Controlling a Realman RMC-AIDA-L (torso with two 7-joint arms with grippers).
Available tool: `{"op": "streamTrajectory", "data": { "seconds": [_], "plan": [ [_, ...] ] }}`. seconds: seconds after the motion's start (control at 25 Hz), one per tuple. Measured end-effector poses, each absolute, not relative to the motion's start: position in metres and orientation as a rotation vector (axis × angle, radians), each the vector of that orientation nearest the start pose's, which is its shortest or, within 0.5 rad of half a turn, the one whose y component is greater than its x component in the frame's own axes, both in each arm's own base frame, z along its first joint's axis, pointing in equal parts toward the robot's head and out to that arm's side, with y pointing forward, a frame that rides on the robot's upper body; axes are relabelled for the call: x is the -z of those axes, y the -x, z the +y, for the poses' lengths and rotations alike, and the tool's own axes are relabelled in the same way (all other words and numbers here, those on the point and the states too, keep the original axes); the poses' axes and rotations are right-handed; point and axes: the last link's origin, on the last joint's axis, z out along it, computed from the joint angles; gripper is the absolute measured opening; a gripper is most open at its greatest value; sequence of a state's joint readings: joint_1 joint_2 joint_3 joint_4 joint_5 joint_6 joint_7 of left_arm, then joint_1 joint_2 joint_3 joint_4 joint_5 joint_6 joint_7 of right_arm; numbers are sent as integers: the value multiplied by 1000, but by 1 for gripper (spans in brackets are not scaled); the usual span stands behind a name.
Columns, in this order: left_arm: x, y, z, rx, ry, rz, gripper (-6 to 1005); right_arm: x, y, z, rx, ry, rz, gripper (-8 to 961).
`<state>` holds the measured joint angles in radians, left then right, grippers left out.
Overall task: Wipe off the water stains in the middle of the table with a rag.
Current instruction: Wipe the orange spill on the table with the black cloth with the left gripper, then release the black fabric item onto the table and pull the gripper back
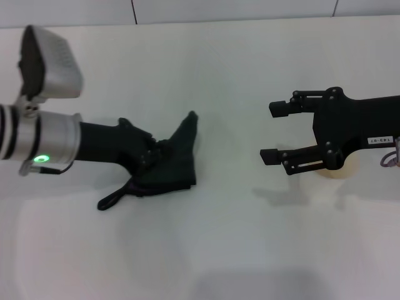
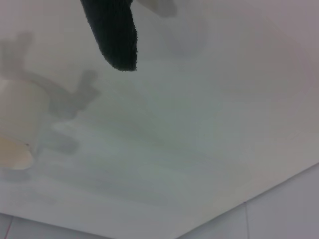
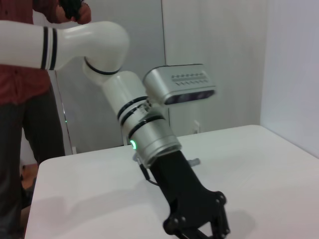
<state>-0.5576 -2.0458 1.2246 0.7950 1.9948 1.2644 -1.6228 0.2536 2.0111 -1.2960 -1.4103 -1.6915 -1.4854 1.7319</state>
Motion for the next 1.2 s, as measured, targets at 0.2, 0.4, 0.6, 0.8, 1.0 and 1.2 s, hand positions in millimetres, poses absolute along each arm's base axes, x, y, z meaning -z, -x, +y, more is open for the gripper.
{"op": "streamTrajectory", "data": {
  "seconds": [0.2,0.4,0.6,0.8,1.0,1.2],
  "plan": [
    [28,250,343,200,2871,-553,108,-36,-177,301,-567,2849,237,830],
    [22,256,339,211,2867,-585,113,-34,-177,302,-567,2851,245,830],
    [18,259,334,208,2897,-603,118,-31,-177,302,-564,2853,247,830],
    [18,264,330,165,2916,-629,124,-30,-176,303,-562,2853,246,829],
    [17,266,329,148,2914,-656,129,-29,-175,303,-562,2853,246,829],
    [11,266,332,170,2880,-689,238,-29,-175,304,-561,2848,249,829]
  ]
}}
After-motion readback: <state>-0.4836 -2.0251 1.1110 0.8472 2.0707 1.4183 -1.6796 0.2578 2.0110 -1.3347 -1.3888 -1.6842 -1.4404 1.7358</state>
